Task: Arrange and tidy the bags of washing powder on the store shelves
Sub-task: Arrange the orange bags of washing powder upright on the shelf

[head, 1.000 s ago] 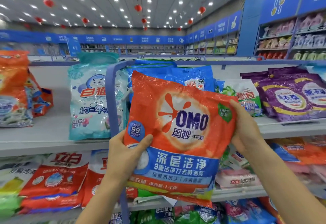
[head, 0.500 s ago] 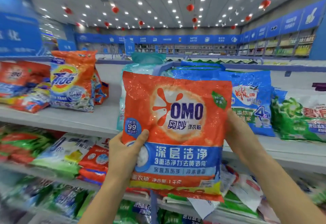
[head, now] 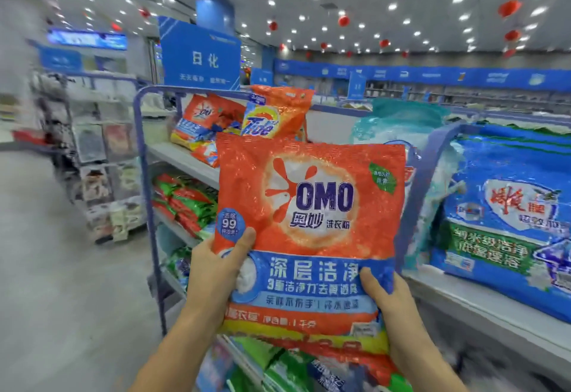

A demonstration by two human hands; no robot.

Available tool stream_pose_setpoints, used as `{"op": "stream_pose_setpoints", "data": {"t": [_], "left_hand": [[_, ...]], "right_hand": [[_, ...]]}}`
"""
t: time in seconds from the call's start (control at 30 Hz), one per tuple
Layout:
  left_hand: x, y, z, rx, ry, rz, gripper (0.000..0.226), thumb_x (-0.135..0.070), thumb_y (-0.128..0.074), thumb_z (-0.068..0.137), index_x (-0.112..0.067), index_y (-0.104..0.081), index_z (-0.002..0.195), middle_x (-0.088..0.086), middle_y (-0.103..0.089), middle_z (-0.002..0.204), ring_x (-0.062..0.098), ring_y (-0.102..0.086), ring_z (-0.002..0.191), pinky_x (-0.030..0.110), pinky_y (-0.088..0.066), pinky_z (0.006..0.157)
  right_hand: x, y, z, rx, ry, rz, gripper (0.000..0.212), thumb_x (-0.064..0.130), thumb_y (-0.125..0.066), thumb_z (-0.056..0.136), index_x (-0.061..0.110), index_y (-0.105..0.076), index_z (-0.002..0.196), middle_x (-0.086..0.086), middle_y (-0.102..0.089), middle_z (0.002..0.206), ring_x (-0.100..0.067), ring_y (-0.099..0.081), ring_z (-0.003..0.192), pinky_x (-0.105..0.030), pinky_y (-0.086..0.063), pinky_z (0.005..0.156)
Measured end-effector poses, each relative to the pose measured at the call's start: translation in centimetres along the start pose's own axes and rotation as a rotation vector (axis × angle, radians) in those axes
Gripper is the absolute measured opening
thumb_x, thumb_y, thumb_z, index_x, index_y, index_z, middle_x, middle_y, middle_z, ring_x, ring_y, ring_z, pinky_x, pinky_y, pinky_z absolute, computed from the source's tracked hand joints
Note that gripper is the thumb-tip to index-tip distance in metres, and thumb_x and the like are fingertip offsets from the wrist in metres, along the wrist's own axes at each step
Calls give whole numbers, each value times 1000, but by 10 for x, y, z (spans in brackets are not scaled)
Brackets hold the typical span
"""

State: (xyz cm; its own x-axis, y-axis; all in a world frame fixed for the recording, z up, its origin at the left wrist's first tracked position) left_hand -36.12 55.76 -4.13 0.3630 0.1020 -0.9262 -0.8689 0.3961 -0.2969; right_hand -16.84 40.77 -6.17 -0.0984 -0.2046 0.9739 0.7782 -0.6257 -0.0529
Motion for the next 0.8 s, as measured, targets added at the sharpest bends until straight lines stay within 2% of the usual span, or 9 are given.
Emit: {"op": "stream_pose_setpoints", "data": {"t": [0.1,0.17,0.3,0.4,0.5,0.57,0.63,0.7,0.8], "left_hand": [[-3,42,24,-62,21,13,57,-60,-70,49,-18,-67,88,6,-76,79,25,-73,71,35,-57,60],[-5,73,41,-70,21,8,62,-62,-70,50,-17,-67,94,7,-76,83,26,-73,75,37,-56,64],[-10,146,80,2,-26,-102,72,-69,-81,45,-24,-72,100,9,-75,99,27,-73,85,32,-58,62],[-17,212,118,61,-75,-58,93,-70,-80,49,-24,-56,126,4,-69,118,24,-68,102,32,-58,73],[-22,265,157,99,-18,133,105,-79,-74,44,-19,-52,127,1,-72,111,22,-70,98,31,-57,72],[-27,292,185,87,2,207,96,-79,-72,45,-20,-56,118,-2,-74,103,19,-72,91,25,-57,67],[-36,312,215,86,-8,227,74,-68,-71,63,-19,-56,117,-4,-74,101,16,-72,89,20,-56,65],[-43,328,244,78,-17,234,60,-59,-65,75,-19,-56,119,-4,-74,102,15,-72,89,19,-55,65],[-39,348,287,52,-22,237,53,-51,-58,73,-20,-56,117,-1,-74,102,15,-72,88,21,-55,65]], "right_hand": [[-5,-48,17,39,16,33,44,43,-65,64,6,-62,87,-9,-73,80,-21,-69,74,-38,-55,71],[-10,-82,32,69,27,60,33,37,-63,67,8,-62,83,-5,-74,76,-18,-69,67,-30,-56,62],[-16,-160,63,116,78,57,50,55,-77,53,13,-64,77,-7,-73,73,-19,-68,62,-27,-55,56],[-18,-229,88,131,111,48,68,78,-76,31,23,-68,70,-6,-73,72,-19,-68,61,-29,-55,55],[-21,-294,122,127,137,82,63,69,-77,45,15,-64,74,-2,-73,69,-16,-68,58,-26,-53,50],[-23,-333,146,142,146,106,41,47,-67,63,9,-60,79,-1,-72,67,-15,-68,56,-25,-53,48],[-27,-367,169,156,118,152,28,36,-62,69,10,-61,81,-5,-73,69,-19,-69,57,-25,-54,48],[-31,-396,193,155,103,162,25,35,-61,70,13,-61,82,-6,-74,73,-21,-70,60,-29,-57,50],[-37,-432,229,157,121,143,25,37,-61,70,14,-60,80,-1,-73,70,-18,-69,58,-27,-57,50]]}}
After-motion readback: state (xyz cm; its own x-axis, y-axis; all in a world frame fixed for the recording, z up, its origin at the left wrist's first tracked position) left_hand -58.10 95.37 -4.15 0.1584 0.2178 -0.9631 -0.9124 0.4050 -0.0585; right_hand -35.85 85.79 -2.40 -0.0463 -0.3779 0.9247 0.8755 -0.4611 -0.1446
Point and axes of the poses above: each hand's wrist, its own z-axis towards the middle knuckle, its own y-axis out of the back of the hand, x = y × z, the point moved 4 cm from there along z, towards the middle knuckle
